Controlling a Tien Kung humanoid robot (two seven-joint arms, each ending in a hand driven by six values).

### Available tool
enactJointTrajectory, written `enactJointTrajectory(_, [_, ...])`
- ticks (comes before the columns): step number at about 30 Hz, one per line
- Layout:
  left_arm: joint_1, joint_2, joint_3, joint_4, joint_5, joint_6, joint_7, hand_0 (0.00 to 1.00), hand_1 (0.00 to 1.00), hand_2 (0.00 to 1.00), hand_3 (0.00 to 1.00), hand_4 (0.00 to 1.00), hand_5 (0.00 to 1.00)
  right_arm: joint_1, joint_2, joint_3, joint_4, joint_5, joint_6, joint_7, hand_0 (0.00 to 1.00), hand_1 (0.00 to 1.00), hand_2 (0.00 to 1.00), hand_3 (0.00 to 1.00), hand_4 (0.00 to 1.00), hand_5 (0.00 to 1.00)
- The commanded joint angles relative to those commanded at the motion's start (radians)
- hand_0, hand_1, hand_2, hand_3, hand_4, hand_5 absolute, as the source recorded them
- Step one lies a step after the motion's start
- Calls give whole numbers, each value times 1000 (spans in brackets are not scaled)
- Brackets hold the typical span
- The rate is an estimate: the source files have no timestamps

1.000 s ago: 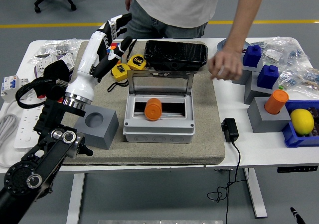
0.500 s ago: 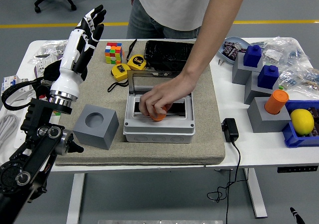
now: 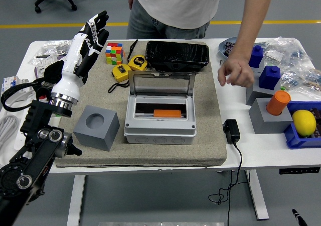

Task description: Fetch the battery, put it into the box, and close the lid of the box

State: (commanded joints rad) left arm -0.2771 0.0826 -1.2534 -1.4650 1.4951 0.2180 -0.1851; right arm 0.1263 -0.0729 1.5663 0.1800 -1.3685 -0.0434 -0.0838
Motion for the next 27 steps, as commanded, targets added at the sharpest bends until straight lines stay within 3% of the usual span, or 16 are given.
enactJointTrajectory(2, [-6,8,2,5,50,-1,25,922,967,918,903,998,961,0,0,0,0,1,0,0,813,721,731,774,998,983])
enactJointTrajectory(3, [-8,12,3,8,82,0,36,998,983,906,812,998,998,0,0,1,0,0,0,0,814,721,731,774,998,983])
enactJointTrajectory(10, [-42,52,-9,38,358,-36,163,998,998,937,776,998,998,4,-1,5,0,2,-1,2,814,721,731,774,998,984])
enactJointTrajectory(16, [-44,60,-8,25,583,-77,257,998,998,968,738,998,998,2,0,8,0,2,-1,2,814,721,730,774,998,986])
enactJointTrajectory(21, [-41,67,35,-1,670,-109,303,998,998,973,718,998,998,2,-1,11,0,0,-1,2,814,721,732,773,998,985])
enactJointTrajectory(27, [-38,70,82,-5,676,-129,320,998,998,971,708,998,998,5,-1,9,0,2,-1,5,814,721,731,773,998,986])
